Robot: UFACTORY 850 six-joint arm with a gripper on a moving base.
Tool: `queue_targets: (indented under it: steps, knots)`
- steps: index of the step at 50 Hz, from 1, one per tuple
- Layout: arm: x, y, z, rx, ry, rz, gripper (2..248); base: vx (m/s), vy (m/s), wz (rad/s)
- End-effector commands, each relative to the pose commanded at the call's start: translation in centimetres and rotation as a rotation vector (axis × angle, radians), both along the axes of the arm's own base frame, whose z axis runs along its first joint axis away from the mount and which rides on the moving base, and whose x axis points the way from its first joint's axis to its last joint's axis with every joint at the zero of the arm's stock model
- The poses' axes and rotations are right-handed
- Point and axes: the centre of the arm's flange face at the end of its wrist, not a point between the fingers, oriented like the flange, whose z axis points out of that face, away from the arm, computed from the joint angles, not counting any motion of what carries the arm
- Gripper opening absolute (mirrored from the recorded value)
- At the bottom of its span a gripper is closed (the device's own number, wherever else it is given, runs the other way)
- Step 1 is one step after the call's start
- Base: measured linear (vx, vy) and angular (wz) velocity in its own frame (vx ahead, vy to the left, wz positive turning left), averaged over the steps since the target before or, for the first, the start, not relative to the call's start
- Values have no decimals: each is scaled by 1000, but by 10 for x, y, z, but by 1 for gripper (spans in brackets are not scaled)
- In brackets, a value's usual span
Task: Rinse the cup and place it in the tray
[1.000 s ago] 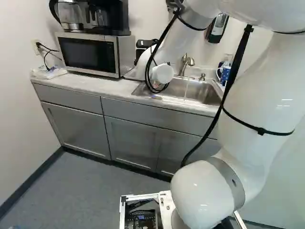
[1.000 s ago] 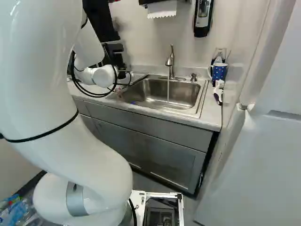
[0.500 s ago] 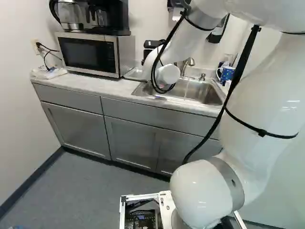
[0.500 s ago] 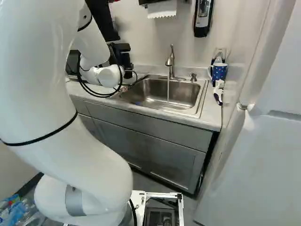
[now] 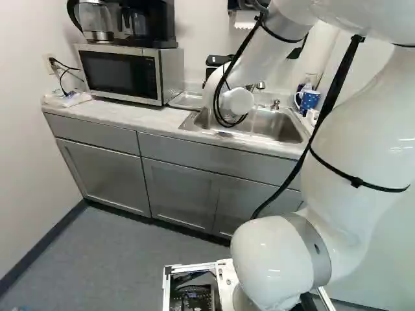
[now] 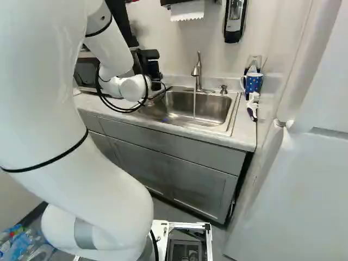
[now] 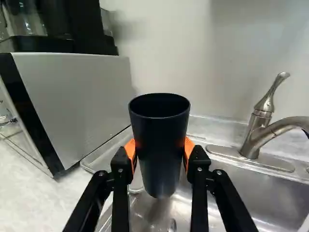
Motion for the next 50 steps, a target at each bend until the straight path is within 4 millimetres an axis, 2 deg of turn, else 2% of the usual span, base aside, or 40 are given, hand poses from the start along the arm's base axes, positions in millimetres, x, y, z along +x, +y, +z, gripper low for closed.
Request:
queue_targets:
  steps: [14,50]
  knots:
    - [-4,-21,-3,0,5,-42,116,0,0,0]
    - [-21,-73,-37,1,62,-153,116,0,0,0]
